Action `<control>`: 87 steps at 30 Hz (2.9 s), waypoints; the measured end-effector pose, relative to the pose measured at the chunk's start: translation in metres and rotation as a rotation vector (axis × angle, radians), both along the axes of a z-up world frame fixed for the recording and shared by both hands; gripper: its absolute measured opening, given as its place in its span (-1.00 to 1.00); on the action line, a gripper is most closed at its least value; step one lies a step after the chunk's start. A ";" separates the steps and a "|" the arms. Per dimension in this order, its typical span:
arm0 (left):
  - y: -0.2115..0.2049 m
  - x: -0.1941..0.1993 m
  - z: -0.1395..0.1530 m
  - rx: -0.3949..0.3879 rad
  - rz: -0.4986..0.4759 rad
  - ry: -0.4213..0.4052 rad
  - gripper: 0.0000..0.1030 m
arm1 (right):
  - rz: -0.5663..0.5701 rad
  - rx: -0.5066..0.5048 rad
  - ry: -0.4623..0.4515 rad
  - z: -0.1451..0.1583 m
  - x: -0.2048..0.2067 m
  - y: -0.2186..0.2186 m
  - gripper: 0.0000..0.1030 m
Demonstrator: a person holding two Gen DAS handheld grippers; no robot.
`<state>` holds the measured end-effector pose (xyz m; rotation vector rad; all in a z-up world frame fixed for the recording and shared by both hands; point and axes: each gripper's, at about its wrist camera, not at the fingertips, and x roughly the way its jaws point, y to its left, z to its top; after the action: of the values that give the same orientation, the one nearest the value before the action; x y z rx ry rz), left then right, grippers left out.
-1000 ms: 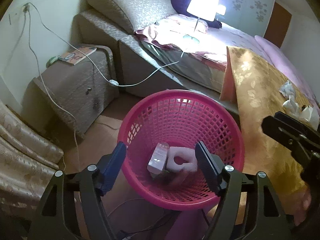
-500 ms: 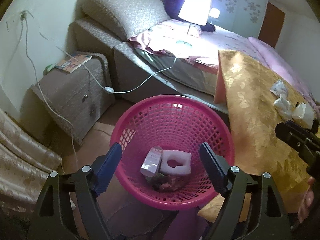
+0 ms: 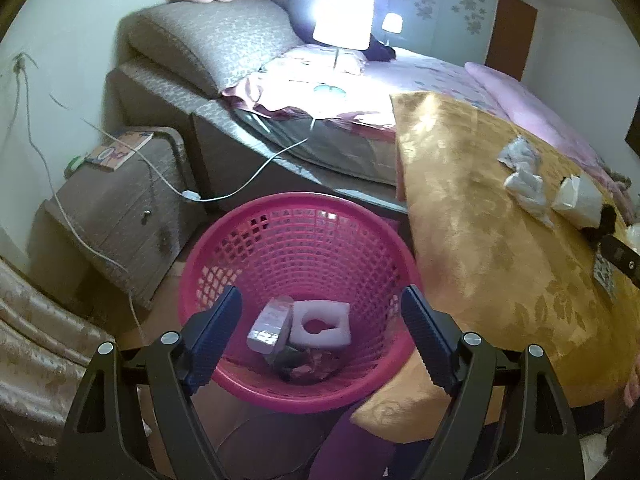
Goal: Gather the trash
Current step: 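Lift both open tools away from the basket toward the bedspread, then grasp the white plastic bag with the left tool, then grasp the silver blister pack with the right tool while the left tool holds the bag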
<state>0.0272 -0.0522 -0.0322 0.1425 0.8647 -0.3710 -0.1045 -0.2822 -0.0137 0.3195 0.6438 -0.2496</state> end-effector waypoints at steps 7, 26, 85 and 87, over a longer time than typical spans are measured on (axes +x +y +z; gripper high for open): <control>-0.020 -0.007 0.004 0.010 -0.052 -0.015 0.53 | -0.117 -0.007 0.011 -0.009 -0.030 -0.034 0.45; -0.142 0.000 0.015 -0.034 -0.270 -0.013 0.53 | -0.238 0.016 0.021 -0.021 -0.069 -0.073 0.45; -0.143 -0.023 0.014 -0.037 -0.375 0.006 -0.16 | -0.220 -0.066 0.137 -0.039 -0.014 -0.060 0.35; -0.143 -0.023 0.014 -0.037 -0.376 0.007 -0.16 | -0.225 -0.056 0.135 -0.038 -0.023 -0.063 0.33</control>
<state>0.0043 -0.1952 -0.0180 0.2713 0.8366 -0.7384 -0.1274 -0.3454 -0.0522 0.3234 0.7333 -0.5073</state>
